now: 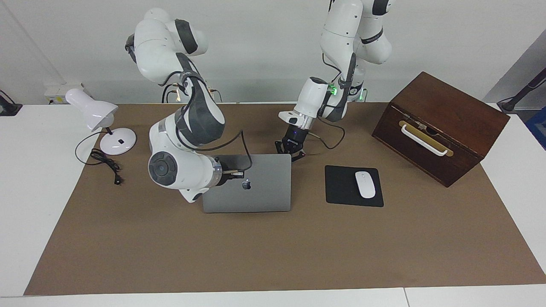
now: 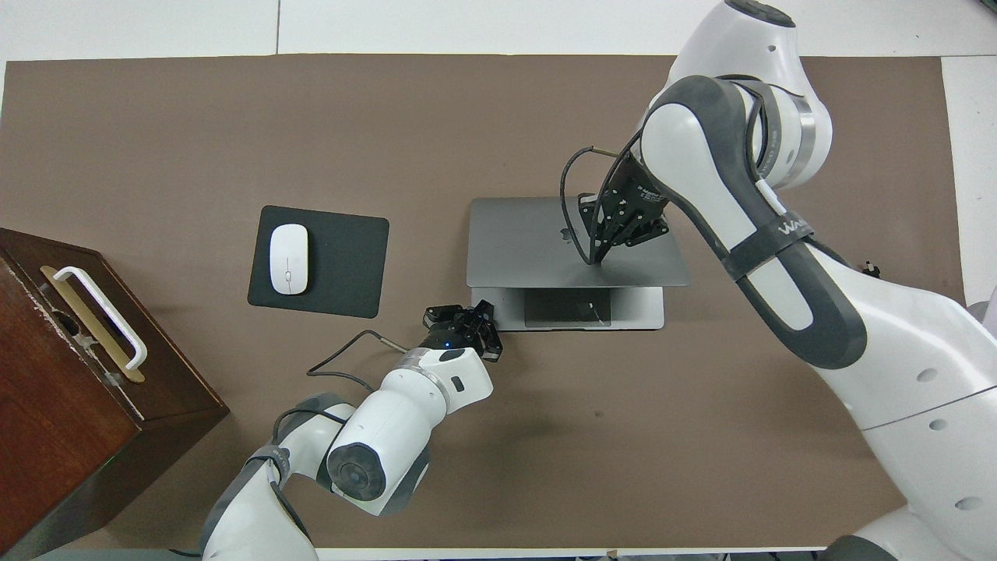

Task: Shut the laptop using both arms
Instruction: 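Push the laptop screen down toward the keyboard with the right gripper, then press the closed lid flat with the right gripper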

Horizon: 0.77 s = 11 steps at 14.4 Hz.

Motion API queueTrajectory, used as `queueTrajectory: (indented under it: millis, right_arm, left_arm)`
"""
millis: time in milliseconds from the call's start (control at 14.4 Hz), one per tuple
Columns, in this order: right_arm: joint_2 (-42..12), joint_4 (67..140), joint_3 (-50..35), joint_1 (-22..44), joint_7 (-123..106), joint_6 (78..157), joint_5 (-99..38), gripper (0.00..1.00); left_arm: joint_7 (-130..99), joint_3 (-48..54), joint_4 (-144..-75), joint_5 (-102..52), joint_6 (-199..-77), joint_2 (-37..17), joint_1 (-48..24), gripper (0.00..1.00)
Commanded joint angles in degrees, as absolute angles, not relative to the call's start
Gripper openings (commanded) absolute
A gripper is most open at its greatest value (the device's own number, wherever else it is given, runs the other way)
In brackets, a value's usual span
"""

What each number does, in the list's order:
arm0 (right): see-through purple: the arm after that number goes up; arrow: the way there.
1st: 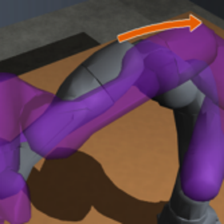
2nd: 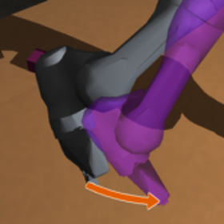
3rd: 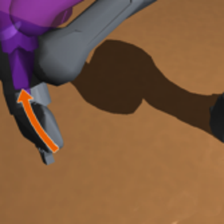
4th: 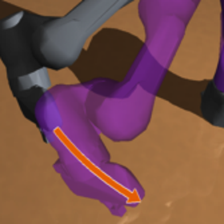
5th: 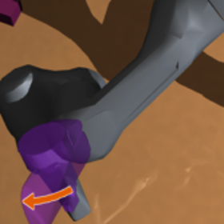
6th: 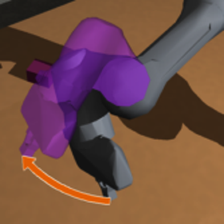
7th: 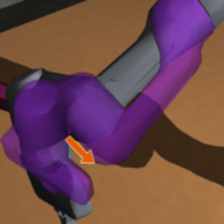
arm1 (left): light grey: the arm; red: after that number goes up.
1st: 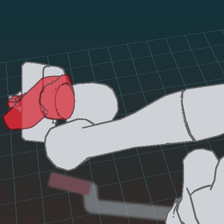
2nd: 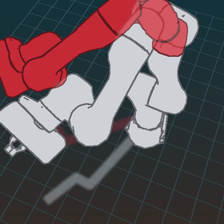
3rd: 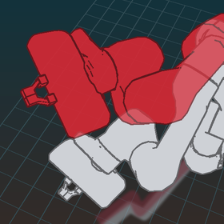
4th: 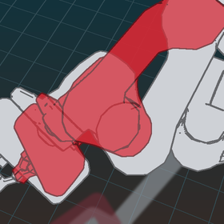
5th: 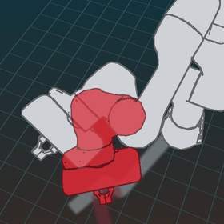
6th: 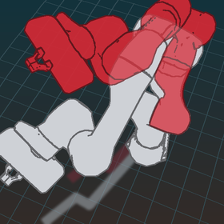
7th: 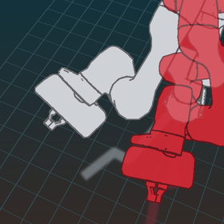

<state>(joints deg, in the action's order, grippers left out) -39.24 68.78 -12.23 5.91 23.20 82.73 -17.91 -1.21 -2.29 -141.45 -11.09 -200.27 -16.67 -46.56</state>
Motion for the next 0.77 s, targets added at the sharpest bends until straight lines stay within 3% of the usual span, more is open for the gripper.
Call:
queueTrajectory:
  millis: [0,418,696]
  right_arm:
    - [-34.37,76.72,-12.83,5.36,24.17,84.2,-17.76,0.0]
    - [-31.21,83.75,-12.83,5.27,24.0,85.6,-17.49,0.0]
    - [-28.92,89.81,-12.92,5.54,23.55,92.54,-17.49,0.0]
  left_arm:
    - [-0.88,-2.99,-141.77,-11.6,-200.3,-19.69,-48.08,0.0]
    - [-0.88,-2.99,-141.42,-11.6,-200.39,-19.78,-48.08,0.0]
    - [-0.97,-2.99,-141.24,-11.6,-200.3,-20.3,-47.99,0.0]
